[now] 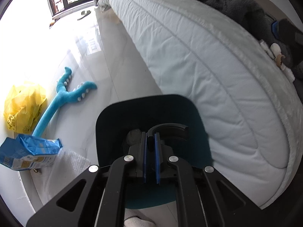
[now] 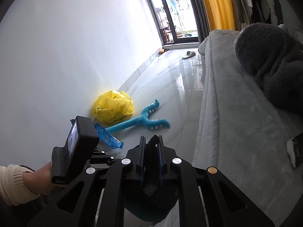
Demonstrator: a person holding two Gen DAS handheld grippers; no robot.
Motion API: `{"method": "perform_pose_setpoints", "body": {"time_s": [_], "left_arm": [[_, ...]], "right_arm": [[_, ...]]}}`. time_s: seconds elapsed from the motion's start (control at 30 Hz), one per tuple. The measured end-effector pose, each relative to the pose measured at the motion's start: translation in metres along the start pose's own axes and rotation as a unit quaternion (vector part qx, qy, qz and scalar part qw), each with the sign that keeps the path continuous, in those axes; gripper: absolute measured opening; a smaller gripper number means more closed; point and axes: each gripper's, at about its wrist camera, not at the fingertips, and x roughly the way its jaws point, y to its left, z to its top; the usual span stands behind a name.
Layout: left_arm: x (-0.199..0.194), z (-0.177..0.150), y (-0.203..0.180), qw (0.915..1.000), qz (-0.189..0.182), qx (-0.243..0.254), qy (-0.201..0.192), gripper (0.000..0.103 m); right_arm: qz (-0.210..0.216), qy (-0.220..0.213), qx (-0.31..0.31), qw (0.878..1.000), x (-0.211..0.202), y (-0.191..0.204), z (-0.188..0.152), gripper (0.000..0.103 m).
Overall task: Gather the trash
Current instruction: 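Carry the black clip to the teal bin and open the right gripper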
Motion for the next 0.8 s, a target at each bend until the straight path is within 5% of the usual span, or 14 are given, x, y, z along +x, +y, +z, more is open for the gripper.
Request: {"method": "perform_pose_setpoints", "body": {"time_s": [0.37, 0.43, 0.53, 0.8], "left_arm": [[0.024, -0.027, 0.038, 0.9971, -0.009, -0.022, 0.072, 0.011], [0.024, -0.031, 0.04, 0.9969, -0.012, -0.02, 0.075, 0.033], [0.021, -0.035, 0.044, 0.9971, -0.014, -0.016, 0.073, 0.047], [-0.003, -0.036, 0.064, 0.9991, -0.026, -0.026, 0.02, 0.065]], "right_arm": [[0.008, 0.043, -0.006, 0.999, 0.044, 0.018, -0.004, 0.012], [0.008, 0.051, -0.005, 0.999, 0.049, 0.022, -0.007, 0.012], [0.009, 0.067, -0.005, 0.998, 0.063, 0.026, -0.009, 0.012], [0.004, 0.112, -0.001, 0.994, 0.101, 0.033, -0.023, 0.012]]}}
